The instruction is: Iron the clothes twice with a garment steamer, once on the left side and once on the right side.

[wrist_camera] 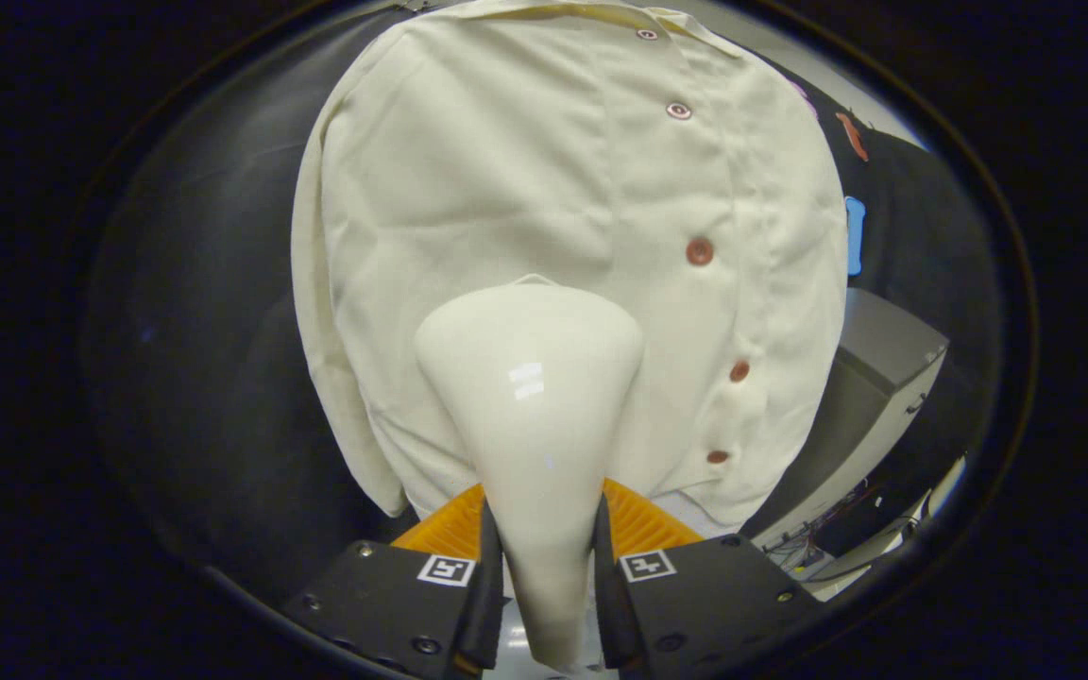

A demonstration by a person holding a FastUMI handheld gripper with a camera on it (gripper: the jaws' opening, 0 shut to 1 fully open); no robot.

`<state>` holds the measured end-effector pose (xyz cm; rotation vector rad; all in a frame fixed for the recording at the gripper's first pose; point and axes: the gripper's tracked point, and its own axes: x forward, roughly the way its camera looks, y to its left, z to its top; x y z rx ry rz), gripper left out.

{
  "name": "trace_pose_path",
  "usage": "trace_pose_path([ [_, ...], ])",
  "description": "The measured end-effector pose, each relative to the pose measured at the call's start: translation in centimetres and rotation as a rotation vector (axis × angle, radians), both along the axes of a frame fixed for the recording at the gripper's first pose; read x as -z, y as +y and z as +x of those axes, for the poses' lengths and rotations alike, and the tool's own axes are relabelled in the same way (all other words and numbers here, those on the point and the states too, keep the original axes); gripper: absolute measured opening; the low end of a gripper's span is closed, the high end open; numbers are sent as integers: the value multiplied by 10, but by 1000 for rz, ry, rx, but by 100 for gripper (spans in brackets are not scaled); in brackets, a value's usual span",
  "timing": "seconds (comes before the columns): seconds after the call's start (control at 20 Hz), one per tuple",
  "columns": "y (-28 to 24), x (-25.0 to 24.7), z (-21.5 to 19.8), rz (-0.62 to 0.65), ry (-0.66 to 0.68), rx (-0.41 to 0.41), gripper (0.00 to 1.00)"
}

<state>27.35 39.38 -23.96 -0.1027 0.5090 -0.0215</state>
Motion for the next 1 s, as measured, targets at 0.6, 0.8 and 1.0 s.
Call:
trace_pose_path([
  [0.6,22,80,5,103,70,-15,41],
  [0.8,24,113,0,113,192,-55,42],
  [1.0,20,132,-15,32,268,-121,42],
])
